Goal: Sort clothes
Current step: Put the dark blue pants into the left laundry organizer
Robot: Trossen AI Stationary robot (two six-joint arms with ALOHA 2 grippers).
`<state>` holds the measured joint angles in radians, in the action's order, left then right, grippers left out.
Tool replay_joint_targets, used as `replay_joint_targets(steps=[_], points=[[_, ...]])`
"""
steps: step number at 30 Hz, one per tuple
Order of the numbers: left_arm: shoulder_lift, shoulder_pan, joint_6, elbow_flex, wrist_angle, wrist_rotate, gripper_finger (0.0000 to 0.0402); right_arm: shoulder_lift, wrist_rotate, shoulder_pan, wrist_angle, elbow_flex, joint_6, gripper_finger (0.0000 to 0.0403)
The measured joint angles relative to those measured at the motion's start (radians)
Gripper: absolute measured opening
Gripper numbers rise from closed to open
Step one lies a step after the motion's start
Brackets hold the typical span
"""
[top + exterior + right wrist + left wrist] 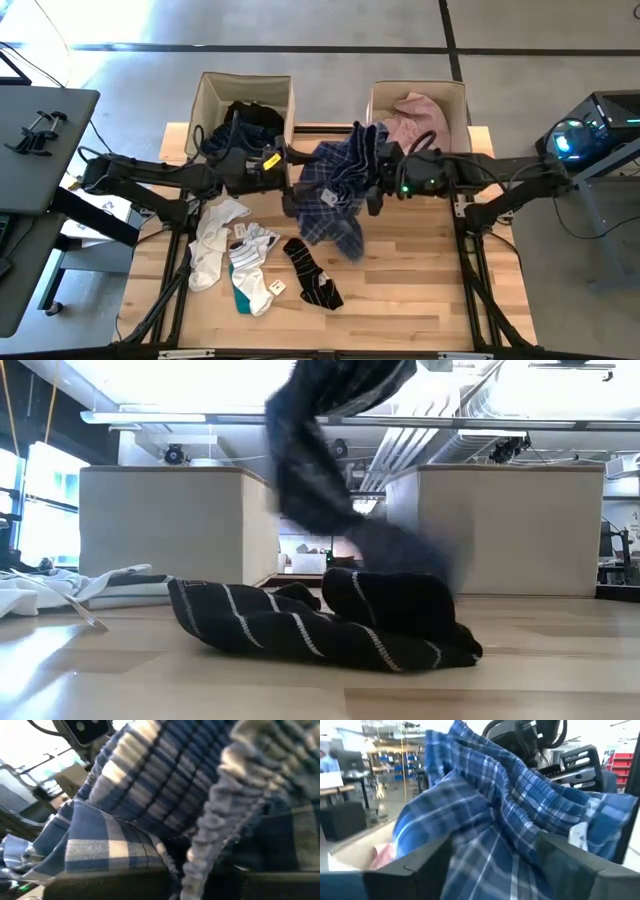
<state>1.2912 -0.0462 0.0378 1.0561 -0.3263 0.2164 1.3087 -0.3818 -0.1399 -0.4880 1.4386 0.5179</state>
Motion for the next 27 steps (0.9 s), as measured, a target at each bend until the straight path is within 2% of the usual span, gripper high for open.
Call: replay_joint_targets(steps=[6,13,17,22,27], points=[[0.077,0.006,0.068,0.0,-0.124,-0.002,0.0305,0.001,0.138,0.06,0.063,-0.002,-0.03,0.0002],[0.151,0.019,-0.029,0.002,-0.193,0.01,0.0306,0.002,0.261,0.099,0.099,-0.004,-0.048,0.0001],[0.176,0.026,-0.04,0.005,-0.211,-0.063,0.0299,0.002,0.289,0.1,0.098,-0.004,-0.048,0.0001],[0.202,0.033,-0.079,0.038,-0.193,-0.136,0.0259,0.001,0.315,0.099,0.104,-0.004,-0.048,0.0001],[0.203,0.033,-0.079,0.05,-0.156,-0.143,0.0165,0.001,0.322,0.1,0.104,-0.004,-0.048,0.0022]])
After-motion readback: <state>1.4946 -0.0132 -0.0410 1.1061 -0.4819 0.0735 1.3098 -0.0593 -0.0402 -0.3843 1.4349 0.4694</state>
